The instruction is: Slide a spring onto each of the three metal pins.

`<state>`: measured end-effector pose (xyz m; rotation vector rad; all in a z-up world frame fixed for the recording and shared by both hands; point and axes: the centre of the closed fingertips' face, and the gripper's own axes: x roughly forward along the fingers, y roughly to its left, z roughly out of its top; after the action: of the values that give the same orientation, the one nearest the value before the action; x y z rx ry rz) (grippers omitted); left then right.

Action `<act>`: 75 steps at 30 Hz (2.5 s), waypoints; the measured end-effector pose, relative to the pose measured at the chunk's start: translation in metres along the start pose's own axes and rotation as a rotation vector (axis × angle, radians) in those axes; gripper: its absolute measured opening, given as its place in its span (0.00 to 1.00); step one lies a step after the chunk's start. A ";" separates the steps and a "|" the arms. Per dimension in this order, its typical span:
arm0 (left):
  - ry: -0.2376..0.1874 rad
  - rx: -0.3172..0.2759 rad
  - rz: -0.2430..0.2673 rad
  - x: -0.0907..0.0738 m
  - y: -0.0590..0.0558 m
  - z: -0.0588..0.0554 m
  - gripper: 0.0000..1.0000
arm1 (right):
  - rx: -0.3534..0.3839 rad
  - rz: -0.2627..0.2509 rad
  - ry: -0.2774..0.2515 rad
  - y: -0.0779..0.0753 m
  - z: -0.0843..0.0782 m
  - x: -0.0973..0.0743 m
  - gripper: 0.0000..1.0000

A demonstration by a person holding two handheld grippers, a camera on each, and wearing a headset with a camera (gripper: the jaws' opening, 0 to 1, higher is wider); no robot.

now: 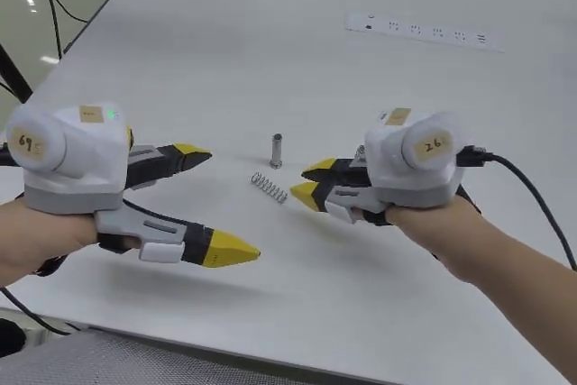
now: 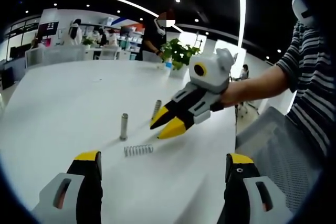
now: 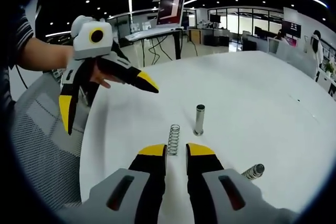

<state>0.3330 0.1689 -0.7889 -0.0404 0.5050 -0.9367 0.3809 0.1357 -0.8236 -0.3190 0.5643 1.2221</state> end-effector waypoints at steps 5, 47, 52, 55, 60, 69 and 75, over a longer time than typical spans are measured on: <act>0.004 0.000 0.000 0.000 0.000 -0.001 0.95 | -0.011 0.011 0.011 0.004 0.003 0.011 0.12; -0.001 0.007 -0.062 0.017 -0.021 0.010 0.89 | -0.135 0.009 0.057 0.007 -0.008 -0.018 0.08; -0.009 0.004 -0.078 0.022 -0.022 0.014 0.86 | -0.148 0.007 0.052 0.006 -0.009 -0.036 0.08; -0.008 0.010 -0.085 0.025 -0.022 0.015 0.85 | -0.162 0.012 0.056 0.007 -0.012 -0.044 0.07; -0.006 0.010 -0.104 0.032 -0.026 0.017 0.82 | -0.197 0.024 0.064 0.010 -0.016 -0.055 0.07; -0.002 0.034 -0.163 0.044 -0.039 0.024 0.72 | -0.293 0.084 0.060 0.019 -0.023 -0.069 0.07; 0.018 0.050 -0.215 0.054 -0.049 0.023 0.59 | -0.365 0.109 0.060 0.023 -0.022 -0.074 0.07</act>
<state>0.3316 0.0935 -0.7783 -0.0415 0.5000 -1.1602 0.3364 0.0726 -0.7982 -0.6414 0.4119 1.4250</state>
